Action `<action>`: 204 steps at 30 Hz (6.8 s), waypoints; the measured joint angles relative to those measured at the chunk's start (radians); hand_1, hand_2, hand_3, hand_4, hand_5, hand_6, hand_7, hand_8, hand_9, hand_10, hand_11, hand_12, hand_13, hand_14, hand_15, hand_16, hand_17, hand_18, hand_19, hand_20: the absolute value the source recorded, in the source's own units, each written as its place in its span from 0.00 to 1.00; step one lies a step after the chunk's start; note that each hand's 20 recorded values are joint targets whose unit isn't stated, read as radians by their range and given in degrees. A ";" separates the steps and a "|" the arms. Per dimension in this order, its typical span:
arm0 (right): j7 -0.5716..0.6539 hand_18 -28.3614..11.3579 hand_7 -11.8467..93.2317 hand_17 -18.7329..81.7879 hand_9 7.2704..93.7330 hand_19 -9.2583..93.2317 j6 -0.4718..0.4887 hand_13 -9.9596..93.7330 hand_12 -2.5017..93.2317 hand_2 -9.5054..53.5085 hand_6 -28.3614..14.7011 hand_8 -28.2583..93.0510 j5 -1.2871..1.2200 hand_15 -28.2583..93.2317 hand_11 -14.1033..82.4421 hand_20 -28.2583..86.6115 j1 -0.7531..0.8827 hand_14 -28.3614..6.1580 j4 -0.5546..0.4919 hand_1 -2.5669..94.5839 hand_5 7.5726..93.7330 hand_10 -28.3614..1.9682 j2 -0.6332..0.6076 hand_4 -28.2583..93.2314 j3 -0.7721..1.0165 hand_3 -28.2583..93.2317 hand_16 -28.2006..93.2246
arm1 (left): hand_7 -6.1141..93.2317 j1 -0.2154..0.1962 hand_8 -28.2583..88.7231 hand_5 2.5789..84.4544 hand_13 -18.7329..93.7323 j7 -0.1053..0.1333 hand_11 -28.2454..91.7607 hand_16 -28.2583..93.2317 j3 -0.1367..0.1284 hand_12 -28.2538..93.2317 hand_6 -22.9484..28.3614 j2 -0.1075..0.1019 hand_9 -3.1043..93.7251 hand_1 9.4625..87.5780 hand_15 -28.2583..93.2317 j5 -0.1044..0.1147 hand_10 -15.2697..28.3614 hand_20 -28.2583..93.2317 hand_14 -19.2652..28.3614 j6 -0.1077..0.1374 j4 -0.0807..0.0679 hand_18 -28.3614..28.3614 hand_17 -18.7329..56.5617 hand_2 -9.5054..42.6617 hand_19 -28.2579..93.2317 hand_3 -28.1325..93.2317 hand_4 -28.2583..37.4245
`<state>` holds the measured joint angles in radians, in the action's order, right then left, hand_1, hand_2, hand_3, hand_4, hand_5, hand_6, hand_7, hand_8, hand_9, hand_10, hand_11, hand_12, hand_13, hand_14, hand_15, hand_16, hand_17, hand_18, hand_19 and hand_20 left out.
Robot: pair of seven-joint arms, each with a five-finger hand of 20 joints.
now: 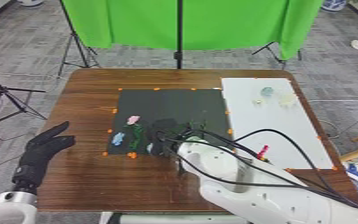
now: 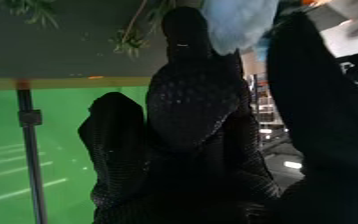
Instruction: Arrange flowers
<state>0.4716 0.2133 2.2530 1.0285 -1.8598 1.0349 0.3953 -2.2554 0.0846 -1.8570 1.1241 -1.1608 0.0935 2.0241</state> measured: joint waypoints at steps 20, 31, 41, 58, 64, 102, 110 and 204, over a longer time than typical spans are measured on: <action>-0.022 0.40 0.38 0.84 0.98 1.00 -0.282 1.00 0.53 0.00 0.64 0.43 -0.011 0.70 0.30 0.73 -0.011 0.84 0.015 0.99 0.82 0.66 -0.023 0.58 -0.053 0.00 0.54 | 0.16 0.000 0.18 0.47 0.51 -0.001 0.42 0.22 -0.002 0.33 0.50 0.000 0.52 0.32 0.42 0.000 0.68 0.37 0.80 -0.003 0.000 0.79 0.32 0.32 0.39 0.81 0.35; -0.023 0.40 0.38 0.84 0.98 1.00 -0.295 1.00 0.53 0.00 0.64 0.43 -0.053 0.70 0.29 0.73 -0.152 0.84 0.129 0.98 0.82 0.66 0.050 0.59 -0.045 0.00 0.54 | 0.16 0.003 0.18 0.47 0.51 0.002 0.42 0.23 0.002 0.33 0.50 -0.002 0.52 0.32 0.42 -0.001 0.68 0.37 0.80 -0.003 0.000 0.79 0.32 0.31 0.39 0.81 0.36; -0.018 0.39 0.35 0.83 0.96 1.00 -0.264 0.99 0.53 0.00 0.64 0.40 -0.068 0.70 0.28 0.74 -0.201 0.83 0.229 0.94 0.79 0.65 0.123 0.61 -0.070 0.00 0.55 | 0.16 0.011 0.19 0.47 0.51 0.004 0.42 0.22 0.008 0.33 0.50 -0.002 0.52 0.32 0.42 -0.001 0.68 0.37 0.80 -0.003 -0.003 0.79 0.32 0.31 0.39 0.81 0.36; -0.017 0.37 0.34 0.82 0.92 1.00 -0.198 0.98 0.52 0.00 0.63 0.39 -0.061 0.70 0.27 0.75 -0.198 0.82 0.269 0.90 0.77 0.66 0.133 0.61 -0.098 0.00 0.55 | 0.16 0.011 0.19 0.46 0.51 0.004 0.42 0.23 0.008 0.33 0.50 -0.002 0.52 0.32 0.42 -0.001 0.68 0.37 0.80 -0.004 -0.003 0.79 0.32 0.30 0.39 0.81 0.35; -0.017 0.37 0.32 0.81 0.89 1.00 -0.172 0.98 0.46 0.00 0.63 0.37 -0.057 0.70 0.36 0.75 -0.197 0.80 0.269 0.86 0.75 0.63 0.131 0.62 -0.096 0.00 0.55 | 0.16 0.011 0.19 0.46 0.51 0.004 0.42 0.23 0.008 0.33 0.50 -0.002 0.52 0.32 0.42 -0.001 0.68 0.37 0.80 -0.006 -0.003 0.79 0.32 0.30 0.39 0.81 0.35; 0.073 0.27 0.29 0.73 0.80 1.00 -0.228 0.91 0.29 0.00 0.63 0.18 -0.088 0.70 0.40 0.70 -0.131 0.66 0.114 0.36 0.69 0.45 -0.228 0.14 0.279 0.78 0.52 | 0.16 -0.015 0.19 0.46 0.51 -0.001 0.42 0.23 -0.013 0.33 0.50 0.000 0.52 0.32 0.42 -0.002 0.68 0.37 0.80 -0.013 0.012 0.79 0.32 0.29 0.39 0.81 0.35; 0.104 0.28 0.30 0.75 0.82 1.00 -0.195 0.93 0.31 0.00 0.65 0.18 -0.046 0.72 0.44 0.73 -0.129 0.67 0.267 0.36 0.70 0.49 -0.269 0.13 0.266 0.78 0.52 | 0.16 -0.016 0.19 0.46 0.51 0.000 0.42 0.23 -0.012 0.33 0.50 0.007 0.52 0.32 0.42 -0.004 0.68 0.37 0.80 -0.013 0.012 0.79 0.32 0.30 0.39 0.81 0.35; -0.110 0.34 0.30 0.80 0.87 1.00 -0.213 0.97 0.27 0.00 0.64 0.18 -0.122 0.70 0.38 0.76 -0.178 0.79 0.119 0.41 0.76 0.56 -0.131 0.10 -0.073 0.79 0.54 | 0.16 -0.004 0.19 0.46 0.50 -0.024 0.41 0.23 -0.005 0.33 0.50 0.013 0.52 0.32 0.42 -0.024 0.68 0.37 0.80 -0.063 0.009 0.79 0.32 0.30 0.38 0.80 0.35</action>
<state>0.3618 0.0008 2.1306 0.8502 -1.7409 0.9039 0.3228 -2.2594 0.0603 -1.8616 1.1373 -1.1848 0.0303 2.0335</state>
